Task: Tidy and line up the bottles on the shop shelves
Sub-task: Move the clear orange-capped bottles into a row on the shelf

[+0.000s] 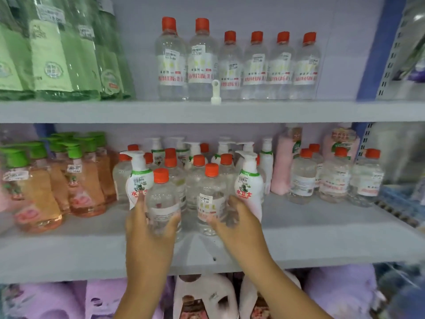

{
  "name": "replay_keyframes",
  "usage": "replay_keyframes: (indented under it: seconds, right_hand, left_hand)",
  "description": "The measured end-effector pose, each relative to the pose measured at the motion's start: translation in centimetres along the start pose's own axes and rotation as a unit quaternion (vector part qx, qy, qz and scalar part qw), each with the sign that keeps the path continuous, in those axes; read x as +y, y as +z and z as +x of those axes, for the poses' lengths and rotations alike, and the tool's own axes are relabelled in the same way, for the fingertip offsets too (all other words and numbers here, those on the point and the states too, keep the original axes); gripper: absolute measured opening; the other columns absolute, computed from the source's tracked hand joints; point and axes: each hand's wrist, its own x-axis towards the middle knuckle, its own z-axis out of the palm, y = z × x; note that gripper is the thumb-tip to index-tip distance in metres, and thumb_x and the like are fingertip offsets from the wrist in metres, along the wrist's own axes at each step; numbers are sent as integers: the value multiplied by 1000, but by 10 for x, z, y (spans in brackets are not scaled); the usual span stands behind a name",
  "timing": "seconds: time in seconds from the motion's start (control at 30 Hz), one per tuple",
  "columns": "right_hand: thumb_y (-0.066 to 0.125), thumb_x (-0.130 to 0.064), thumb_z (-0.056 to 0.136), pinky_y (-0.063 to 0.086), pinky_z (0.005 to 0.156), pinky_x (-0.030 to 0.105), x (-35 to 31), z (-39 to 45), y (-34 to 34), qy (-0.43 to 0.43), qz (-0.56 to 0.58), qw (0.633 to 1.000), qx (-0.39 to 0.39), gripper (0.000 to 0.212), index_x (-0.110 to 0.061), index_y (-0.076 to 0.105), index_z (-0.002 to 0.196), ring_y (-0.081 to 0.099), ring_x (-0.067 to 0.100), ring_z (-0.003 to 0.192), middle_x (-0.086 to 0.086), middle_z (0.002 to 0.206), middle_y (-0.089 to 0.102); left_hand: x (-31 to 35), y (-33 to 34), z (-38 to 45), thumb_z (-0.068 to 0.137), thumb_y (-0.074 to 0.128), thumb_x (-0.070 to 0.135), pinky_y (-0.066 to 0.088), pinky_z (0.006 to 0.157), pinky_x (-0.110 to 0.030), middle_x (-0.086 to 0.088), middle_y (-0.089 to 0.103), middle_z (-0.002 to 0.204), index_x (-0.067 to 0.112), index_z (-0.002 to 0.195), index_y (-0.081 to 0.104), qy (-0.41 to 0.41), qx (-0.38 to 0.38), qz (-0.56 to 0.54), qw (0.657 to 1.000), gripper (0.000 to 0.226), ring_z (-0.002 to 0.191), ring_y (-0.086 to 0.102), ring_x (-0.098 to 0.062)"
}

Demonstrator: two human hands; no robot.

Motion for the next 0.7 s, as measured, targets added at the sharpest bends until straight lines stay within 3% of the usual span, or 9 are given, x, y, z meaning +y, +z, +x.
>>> replay_keyframes:
  seconds: [0.07,0.1,0.17,0.27,0.37,0.43,0.5,0.6,0.7]
  right_hand:
    - [85,-43,80,47,83,6,3,-9,-25,-5,6,999,31,51,-57,51,115,56,-20,106,-40,114,60]
    - [85,-38,81,50,82,8,5,-10,-42,-5,13,998,54,49,-54,54,116,60,-15,105,-33,115,64]
    - [83,-33,83,53,78,12,11,-8,-86,-8,14,995,94,43,-47,59,115,65,-8,98,-23,112,68]
    - [80,-34,86,52,80,16,28,9,-160,8,3,989,145,39,-39,60,118,66,-8,95,-23,111,67]
    - [82,-37,84,48,76,16,56,42,-232,34,-19,980,194,46,-33,57,122,64,-4,97,-19,114,66]
    - [83,-34,85,50,82,23,78,67,-273,49,-49,974,216,57,-22,57,134,64,9,99,-7,122,63]
    - [84,-30,85,51,96,34,99,93,-308,56,-73,963,253,67,-10,54,141,62,23,110,7,132,59]
    - [83,-27,83,48,99,35,120,126,-336,69,-100,953,277,65,-10,55,139,59,34,121,15,133,56]
    - [84,-14,80,53,94,38,139,146,-342,77,-52,967,238,48,-18,58,120,65,33,112,7,116,63]
  left_hand:
    - [18,6,-26,81,80,48,44,104,-39,5,49,141,33,140,48,68,82,11,994,69,130,50,-24]
    - [31,12,-39,81,77,51,42,105,-30,9,51,136,34,135,53,114,85,-16,990,62,127,51,-19]
    - [59,37,-60,80,72,51,46,100,-20,22,59,128,44,123,57,145,-5,-114,983,46,119,59,-5]
    - [98,90,-78,85,76,49,49,91,-20,28,63,122,55,117,58,89,-164,-187,964,38,114,62,3]
    - [125,162,-75,85,81,38,49,81,-10,30,65,114,52,111,59,53,-221,-179,957,37,104,62,9]
    - [140,216,-64,85,83,34,53,86,-19,19,67,117,47,118,57,27,-224,-151,963,44,104,64,0]
    - [153,266,-49,84,84,38,53,99,-37,3,61,136,29,139,53,8,-216,-101,971,65,119,62,-19]
    - [161,323,-30,81,83,48,49,100,-34,-7,54,143,14,148,45,-2,-197,-56,979,85,127,58,-28]
    - [158,352,-27,77,86,48,52,101,-38,-10,60,135,11,142,49,15,-172,-10,985,84,123,60,-29]
